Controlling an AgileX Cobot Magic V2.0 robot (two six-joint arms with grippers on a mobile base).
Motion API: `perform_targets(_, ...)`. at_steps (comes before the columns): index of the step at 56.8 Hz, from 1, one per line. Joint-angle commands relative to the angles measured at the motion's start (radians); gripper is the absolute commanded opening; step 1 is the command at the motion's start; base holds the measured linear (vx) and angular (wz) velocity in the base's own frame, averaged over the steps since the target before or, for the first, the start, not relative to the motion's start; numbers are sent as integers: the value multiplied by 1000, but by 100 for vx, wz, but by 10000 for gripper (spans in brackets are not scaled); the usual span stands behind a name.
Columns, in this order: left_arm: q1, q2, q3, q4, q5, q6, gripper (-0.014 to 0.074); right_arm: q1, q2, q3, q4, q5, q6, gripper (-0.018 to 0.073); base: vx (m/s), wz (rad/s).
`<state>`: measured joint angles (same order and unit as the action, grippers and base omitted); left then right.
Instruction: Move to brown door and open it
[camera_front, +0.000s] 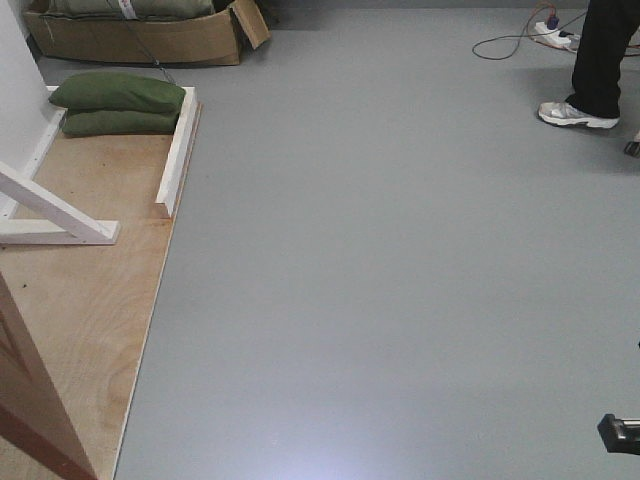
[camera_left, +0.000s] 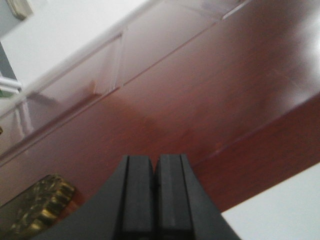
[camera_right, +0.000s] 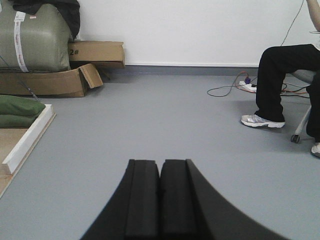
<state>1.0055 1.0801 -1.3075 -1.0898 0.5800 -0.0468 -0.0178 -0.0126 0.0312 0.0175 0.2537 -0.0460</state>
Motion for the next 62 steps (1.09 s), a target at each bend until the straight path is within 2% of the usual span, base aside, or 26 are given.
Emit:
perform_targets(1,-10,18,-20,-28,-99,0,-6,2,-11,6,-4,-75,-5,0,0,0)
perform_targets(13,-14,21,-20,-28,-364,0,-6,2,-11,6,-4,-75,-5,0,0,-1)
perform_targets(21,-65,49,-20,-28,-468,0,-6,2,-11,6,-4,-75,-5,0,0,-1)
perform_targets(27,-139,75,-21,-17,-471,0,-6,2,-11,6,-4,-75,-5,0,0,0)
perform_targets(36,-282,122,-21,-14,-480,0,-6,2,-11,6,-4,-75,-5,0,0,0)
perform_targets(44,-393,162,-71,69,-490,0,-6,2,-11,6,-4,-75,-5,0,0,0)
perform_targets(53,-467,211,-201,216,-489,0,-6,2,-11,6,-4,-75,-5,0,0,0)
perform_targets(57,-495,233,-252,243,-489,0,-6,2,-11,6,-4,-75,-5,0,0,0)
perform_targets(62,-528,255,-296,243,-489,0,-6,2,-11,6,-4,-75,-5,0,0,0)
